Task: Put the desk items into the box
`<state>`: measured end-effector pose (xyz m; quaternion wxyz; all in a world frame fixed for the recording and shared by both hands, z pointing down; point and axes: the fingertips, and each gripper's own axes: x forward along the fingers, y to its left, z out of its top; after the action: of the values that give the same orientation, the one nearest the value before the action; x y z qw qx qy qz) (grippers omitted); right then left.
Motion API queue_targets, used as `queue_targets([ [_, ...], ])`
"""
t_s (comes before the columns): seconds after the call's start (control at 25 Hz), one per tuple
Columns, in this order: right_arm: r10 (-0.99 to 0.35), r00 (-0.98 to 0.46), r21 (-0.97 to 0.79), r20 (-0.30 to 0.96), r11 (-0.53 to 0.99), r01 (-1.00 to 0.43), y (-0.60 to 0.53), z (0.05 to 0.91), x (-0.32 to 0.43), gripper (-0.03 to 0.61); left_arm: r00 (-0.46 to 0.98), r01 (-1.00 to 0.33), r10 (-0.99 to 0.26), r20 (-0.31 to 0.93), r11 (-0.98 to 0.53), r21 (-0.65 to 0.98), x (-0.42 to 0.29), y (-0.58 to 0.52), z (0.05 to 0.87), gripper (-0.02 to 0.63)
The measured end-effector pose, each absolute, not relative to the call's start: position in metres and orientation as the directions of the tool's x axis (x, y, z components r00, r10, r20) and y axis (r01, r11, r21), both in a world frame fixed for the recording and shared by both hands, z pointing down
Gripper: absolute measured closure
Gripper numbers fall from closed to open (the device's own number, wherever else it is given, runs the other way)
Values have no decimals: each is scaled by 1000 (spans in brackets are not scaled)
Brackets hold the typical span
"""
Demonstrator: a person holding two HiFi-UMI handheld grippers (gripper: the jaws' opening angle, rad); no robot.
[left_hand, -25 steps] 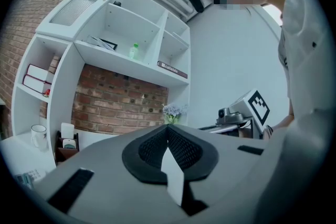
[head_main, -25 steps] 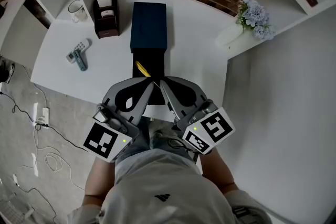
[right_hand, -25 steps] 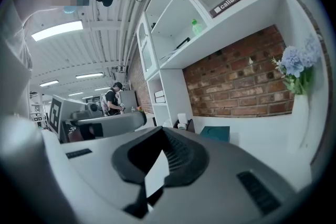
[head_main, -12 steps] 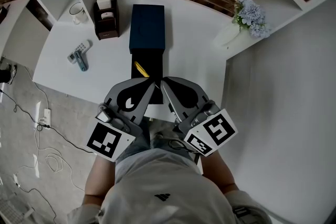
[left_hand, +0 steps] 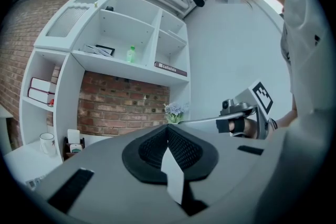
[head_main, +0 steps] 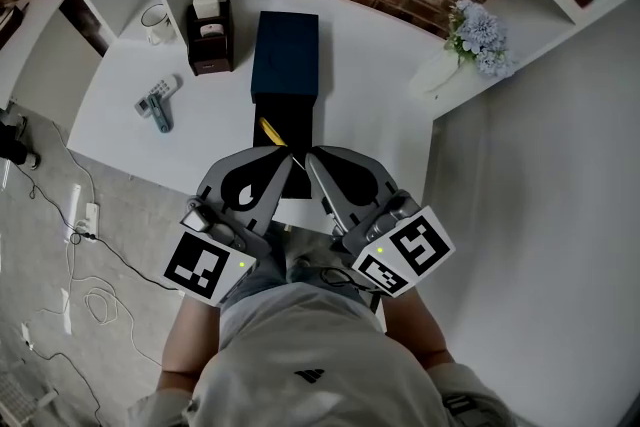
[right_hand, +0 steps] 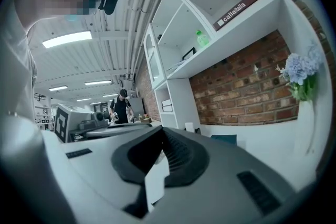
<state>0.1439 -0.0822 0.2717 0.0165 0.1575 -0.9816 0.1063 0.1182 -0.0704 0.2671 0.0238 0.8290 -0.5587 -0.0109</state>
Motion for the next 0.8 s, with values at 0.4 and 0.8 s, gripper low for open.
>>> queue_targets([
  [0.4,-238,-970,-205,46,948,-242,-60,265,147,571,289,-957,-957,2,-289,42,121,-42,261,603],
  [0.8,-132,-991,-213,34,968,-136,-22,262,153,569,166,-986,-986,0,-166,30,129,5,258,603],
])
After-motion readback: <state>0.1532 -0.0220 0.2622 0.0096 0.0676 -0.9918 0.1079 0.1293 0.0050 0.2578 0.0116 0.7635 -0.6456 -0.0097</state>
